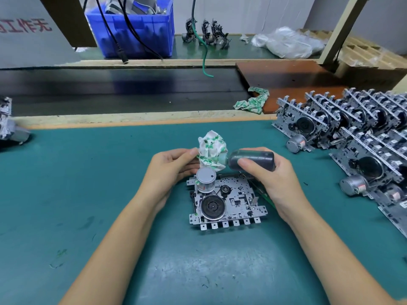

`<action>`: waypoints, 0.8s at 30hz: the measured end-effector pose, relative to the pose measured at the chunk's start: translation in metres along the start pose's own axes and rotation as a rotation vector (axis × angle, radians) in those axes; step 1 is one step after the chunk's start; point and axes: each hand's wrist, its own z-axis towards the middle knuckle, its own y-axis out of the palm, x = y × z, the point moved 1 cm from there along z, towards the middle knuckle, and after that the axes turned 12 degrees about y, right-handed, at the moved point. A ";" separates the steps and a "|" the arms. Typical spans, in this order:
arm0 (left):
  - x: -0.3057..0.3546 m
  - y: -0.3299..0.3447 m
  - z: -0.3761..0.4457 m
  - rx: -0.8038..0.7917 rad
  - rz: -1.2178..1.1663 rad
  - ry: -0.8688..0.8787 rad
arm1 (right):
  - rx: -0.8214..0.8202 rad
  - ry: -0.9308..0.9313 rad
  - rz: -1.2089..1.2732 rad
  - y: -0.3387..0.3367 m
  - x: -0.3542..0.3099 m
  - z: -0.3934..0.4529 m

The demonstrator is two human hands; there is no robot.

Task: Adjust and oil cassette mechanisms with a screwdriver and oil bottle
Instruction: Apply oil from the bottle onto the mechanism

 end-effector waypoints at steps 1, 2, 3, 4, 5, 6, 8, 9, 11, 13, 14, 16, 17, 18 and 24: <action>-0.001 -0.002 0.000 -0.015 -0.023 -0.030 | 0.009 0.000 -0.016 0.000 0.001 0.000; -0.001 -0.004 0.000 -0.034 -0.050 -0.058 | 0.017 0.001 -0.028 0.000 0.001 0.001; -0.001 -0.006 0.000 -0.053 -0.083 -0.081 | 0.023 0.005 -0.032 0.000 0.001 0.001; 0.000 -0.008 0.001 -0.066 -0.114 -0.092 | 0.025 0.010 -0.031 0.000 0.001 0.001; 0.000 -0.009 0.001 -0.074 -0.133 -0.089 | 0.025 0.013 -0.026 0.001 0.001 0.001; 0.000 -0.010 0.002 -0.078 -0.133 -0.073 | 0.026 0.017 -0.018 0.001 0.001 0.000; -0.001 -0.009 0.003 -0.082 -0.111 -0.034 | 0.038 0.027 0.003 0.002 0.001 0.000; -0.001 -0.008 0.003 -0.082 -0.100 -0.020 | 0.048 0.033 0.006 0.003 0.001 0.001; -0.002 -0.007 0.003 -0.083 -0.083 0.003 | 0.057 0.043 0.001 0.003 0.002 0.002; -0.003 -0.008 0.003 -0.092 -0.072 0.025 | 0.042 0.040 0.001 0.004 0.001 0.001; -0.004 -0.008 0.003 -0.095 -0.067 0.031 | 0.036 0.035 0.003 0.005 0.001 0.001; -0.006 -0.008 0.004 -0.087 -0.061 0.037 | 0.036 0.024 0.009 0.006 0.000 0.000; -0.006 -0.007 0.004 -0.079 -0.053 0.042 | 0.040 0.020 0.011 0.006 0.001 0.000; -0.006 -0.006 0.004 -0.071 -0.039 0.052 | 0.045 0.018 0.011 0.006 0.001 0.000; -0.003 -0.004 0.001 -0.089 0.219 0.208 | 0.076 0.028 -0.004 0.007 0.001 0.000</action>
